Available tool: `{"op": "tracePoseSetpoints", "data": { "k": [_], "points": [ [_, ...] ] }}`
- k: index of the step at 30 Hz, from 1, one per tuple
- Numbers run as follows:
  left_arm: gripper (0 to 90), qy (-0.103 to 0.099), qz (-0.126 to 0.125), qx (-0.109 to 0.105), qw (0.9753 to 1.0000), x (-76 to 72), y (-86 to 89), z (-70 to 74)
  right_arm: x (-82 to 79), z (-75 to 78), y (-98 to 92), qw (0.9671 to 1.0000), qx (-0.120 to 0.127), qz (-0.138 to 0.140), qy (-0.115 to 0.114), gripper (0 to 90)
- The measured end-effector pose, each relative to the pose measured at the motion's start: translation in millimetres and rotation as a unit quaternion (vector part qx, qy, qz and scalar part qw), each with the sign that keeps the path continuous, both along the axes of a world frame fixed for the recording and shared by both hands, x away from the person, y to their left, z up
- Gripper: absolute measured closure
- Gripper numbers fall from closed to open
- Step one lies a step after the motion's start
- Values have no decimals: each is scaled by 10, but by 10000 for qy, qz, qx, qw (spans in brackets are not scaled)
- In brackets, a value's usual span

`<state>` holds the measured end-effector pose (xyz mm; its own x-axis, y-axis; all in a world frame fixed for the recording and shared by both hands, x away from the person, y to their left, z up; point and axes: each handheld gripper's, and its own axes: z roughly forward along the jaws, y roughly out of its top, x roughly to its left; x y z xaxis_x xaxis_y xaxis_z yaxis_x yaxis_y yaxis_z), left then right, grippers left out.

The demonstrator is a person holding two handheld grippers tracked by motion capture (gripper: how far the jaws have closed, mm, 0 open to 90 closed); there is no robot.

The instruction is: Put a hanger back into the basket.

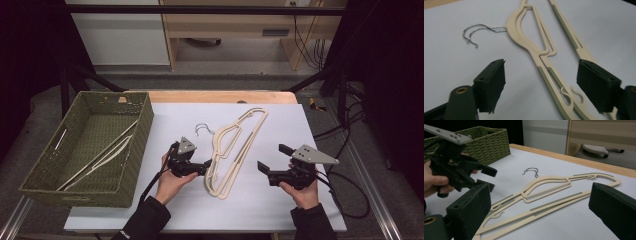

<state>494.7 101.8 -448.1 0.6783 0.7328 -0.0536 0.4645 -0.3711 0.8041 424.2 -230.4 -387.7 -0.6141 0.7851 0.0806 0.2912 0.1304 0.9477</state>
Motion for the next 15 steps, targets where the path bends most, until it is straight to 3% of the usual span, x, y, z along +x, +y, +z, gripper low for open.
{"op": "tracePoseSetpoints", "data": {
  "k": [4, 8, 15],
  "points": [
    [355, 195, -74, 189, 9996, 54, -84, -113, 3, -13, 20, 10000, 3, 40, 15, 48],
    [483, 390, -100, 248, 9989, 120, -127, -191, 7, -17, 23, 10000, -4, 60, 31, 49],
    [566, 493, -134, 377, 9980, 146, -228, -264, 7, -22, 28, 10000, -7, 85, 45, 49]
  ]
}}
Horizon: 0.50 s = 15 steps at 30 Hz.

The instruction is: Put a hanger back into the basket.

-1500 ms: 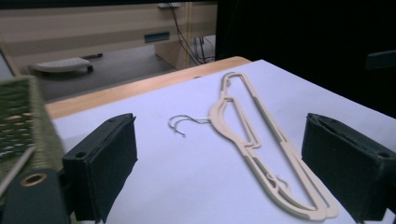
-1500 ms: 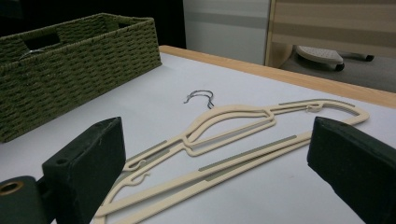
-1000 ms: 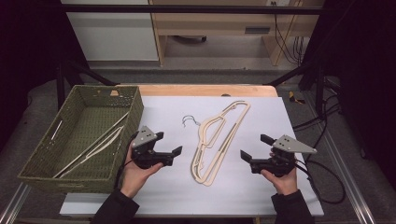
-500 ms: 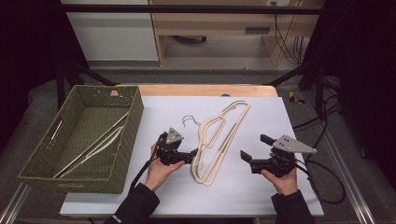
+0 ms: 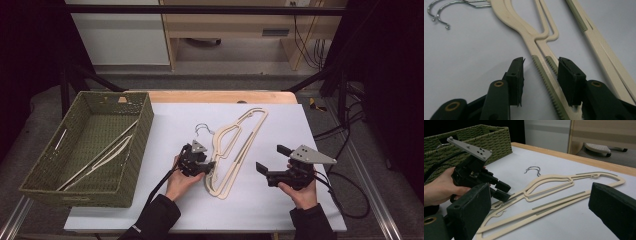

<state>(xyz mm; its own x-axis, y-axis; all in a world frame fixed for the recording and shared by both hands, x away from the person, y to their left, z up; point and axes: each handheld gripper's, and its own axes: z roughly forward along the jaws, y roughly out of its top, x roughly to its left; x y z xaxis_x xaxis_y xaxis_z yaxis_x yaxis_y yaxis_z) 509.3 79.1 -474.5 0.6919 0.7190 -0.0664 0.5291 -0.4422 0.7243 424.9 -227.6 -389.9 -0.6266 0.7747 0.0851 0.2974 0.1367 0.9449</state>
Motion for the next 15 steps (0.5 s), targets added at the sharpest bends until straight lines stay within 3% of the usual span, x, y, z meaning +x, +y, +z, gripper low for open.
{"op": "tracePoseSetpoints", "data": {
  "k": [3, 9, 15],
  "points": [
    [583, 17, -15, 1, 10000, -14, -35, -4, 1, 0, 1, 10000, 4, -2, -9, 49],
    [716, 261, 71, -52, 9996, -32, -112, 7, -1, -1, 2, 10000, -14, 32, -5, 49],
    [733, 501, 70, -152, 9986, -16, -73, 28, -4, 2, 3, 10000, -1, 8, -16, 49]
  ]
}}
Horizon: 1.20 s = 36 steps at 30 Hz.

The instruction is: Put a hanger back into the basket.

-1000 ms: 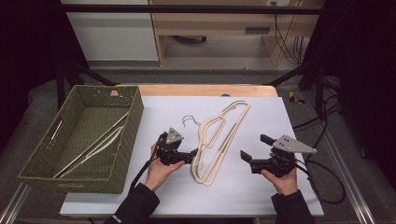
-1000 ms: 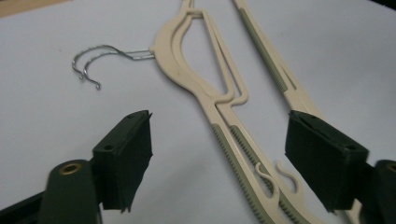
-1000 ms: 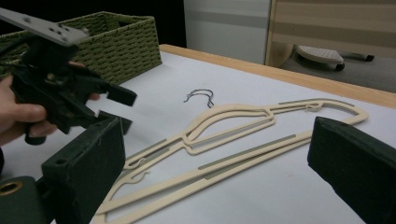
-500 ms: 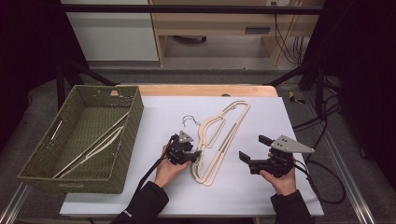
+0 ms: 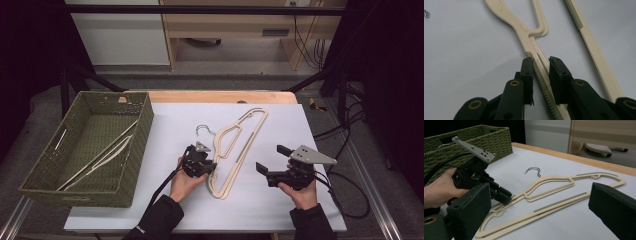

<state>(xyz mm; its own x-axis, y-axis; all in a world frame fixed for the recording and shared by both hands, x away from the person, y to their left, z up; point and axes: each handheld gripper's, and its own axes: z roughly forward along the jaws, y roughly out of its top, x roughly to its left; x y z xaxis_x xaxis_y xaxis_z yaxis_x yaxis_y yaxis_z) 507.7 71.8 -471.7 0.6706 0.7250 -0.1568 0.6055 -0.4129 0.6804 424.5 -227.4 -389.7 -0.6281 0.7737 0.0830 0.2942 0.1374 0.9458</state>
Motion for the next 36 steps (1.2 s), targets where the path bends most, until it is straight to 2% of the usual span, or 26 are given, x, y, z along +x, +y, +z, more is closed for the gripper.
{"op": "tracePoseSetpoints", "data": {
  "k": [3, 4, 5, 6, 7, 8, 13, 15, 16, 17, 18, 21, 25, 28, 29, 31, 33, 36],
  "points": [
    [742, 33, -23, 22, 10000, 7, 18, 11, -1, 0, 0, 10000, -4, 0, -1, 49],
    [742, 19, 28, 86, 10000, 3, 21, 22, -1, 0, 0, 10000, -4, 0, -1, 49],
    [756, -102, 57, 207, 9997, 7, 40, 32, -1, 1, -2, 10000, 1, 0, -6, 49],
    [763, -92, 97, 247, 9996, 16, 62, 37, -2, 2, -6, 10000, -6, 19, -3, 49],
    [773, -141, 147, 455, 9988, 26, 116, 54, 0, 1, -3, 10000, -2, 7, -3, 49],
    [777, -172, 161, 504, 9985, 26, 138, 55, -1, 0, 0, 10000, -1, 3, 4, 49],
    [779, -190, 152, 552, 9982, 4, 218, 48, 0, -2, 2, 10000, -10, 3, 14, 49],
    [747, -223, 185, 596, 9978, 3, 223, 53, 1, -4, 5, 10000, -18, 19, 25, 49],
    [683, -223, 185, 596, 9978, 3, 223, 53, 2, -6, 10, 10000, -12, 5, 24, 49],
    [653, -142, 234, 622, 9977, -1, 202, 30, 1, -5, 13, 10000, -14, -5, 25, 49],
    [644, -142, 234, 622, 9977, -1, 202, 30, 1, -5, 13, 10000, -14, -5, 25, 49],
    [669, -253, 365, 819, 9957, -71, 186, 31, -4, 3, 4, 10000, 1, -9, 7, 49],
    [707, -297, 481, 878, 9945, -116, 168, 23, -6, 10, 12, 10000, 24, 14, -6, 50],
    [728, -240, 504, 859, 9947, -105, 169, 28, -2, 6, 24, 10000, -3, 31, 7, 50],
    [771, -205, 540, 860, 9946, -89, 173, 33, 11, 1, 46, 10000, -14, 61, 16, 51],
    [774, -169, 566, 849, 9946, -82, 170, 38, 15, -2, 62, 10000, -27, 70, 41, 51],
    [782, -158, 602, 931, 9937, -84, 151, 49, 46, -17, 109, 9999, -59, 102, 63, 51],
    [793, -141, 627, 844, 9944, -83, 162, 46, 76, -31, 133, 9998, -131, 157, 68, 53]
  ]
}}
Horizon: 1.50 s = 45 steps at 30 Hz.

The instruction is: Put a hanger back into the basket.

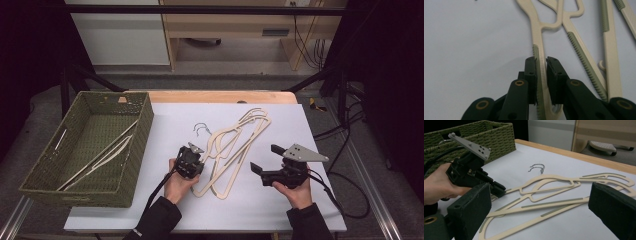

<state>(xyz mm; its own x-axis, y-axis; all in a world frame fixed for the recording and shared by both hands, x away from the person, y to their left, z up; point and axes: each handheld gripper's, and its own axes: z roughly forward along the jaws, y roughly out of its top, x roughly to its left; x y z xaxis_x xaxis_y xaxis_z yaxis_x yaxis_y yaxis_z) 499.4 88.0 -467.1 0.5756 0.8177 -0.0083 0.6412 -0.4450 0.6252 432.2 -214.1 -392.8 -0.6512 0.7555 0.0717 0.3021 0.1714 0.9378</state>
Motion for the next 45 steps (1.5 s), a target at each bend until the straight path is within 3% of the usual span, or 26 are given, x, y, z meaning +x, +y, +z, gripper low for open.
{"op": "tracePoseSetpoints", "data": {
  "k": [3, 4, 7, 10, 13, 18, 19, 25, 30, 36, 38, 39, 42, 44, 45],
  "points": [
    [795, -84, -90, -43, 9999, -25, 34, 15, 49, -18, 67, 10000, -28, 32, 72, 55],
    [795, -256, -133, -4, 9996, -62, 53, 53, 86, -23, 123, 9999, -88, 93, 95, 57],
    [795, -400, -167, -29, 9991, -104, 74, 117, 164, -32, 228, 9997, -114, 181, 136, 63],
    [795, -743, -245, 26, 9969, -216, 119, 267, 264, -47, 349, 9993, -162, 282, 201, 67],
    [796, -857, -302, 85, 9958, -272, 135, 335, 400, -55, 471, 9991, -168, 320, 216, 80],
    [796, -1172, -441, 180, 9920, -409, 177, 495, 585, -72, 642, 9992, -97, 236, 299, 100],
    [796, -1306, -462, 174, 9902, -465, 192, 552, 680, -81, 716, 9991, -120, 241, 317, 112],
    [796, -1563, -525, 238, 9860, -563, 228, 637, 887, -87, 890, 9990, -132, 111, 404, 161],
    [796, -1590, -552, 205, 9855, -600, 266, 642, 1095, -128, 1041, 9985, -94, 1, 541, 225],
    [796, -1550, -530, 151, 9864, -590, 300, 592, 1312, -190, 1242, 9972, -334, 8, 669, 282],
    [796, -1356, -560, 45, 9892, -604, 296, 582, 1389, -222, 1300, 9963, -430, -29, 746, 334],
    [796, -1445, -526, 113, 9880, -598, 304, 589, 1465, -266, 1348, 9949, -617, -39, 799, 379],
    [796, -1606, -526, 141, 9855, -599, 299, 590, 1553, -329, 1398, 9929, -631, -69, 1003, 441],
    [796, -1611, -532, 142, 9854, -602, 299, 587, 1597, -358, 1424, 9921, -675, -82, 1052, 487],
    [796, -1549, -511, 138, 9865, -607, 295, 582, 1597, -358, 1424, 9921, -675, -82, 1052, 487]
  ]
}}
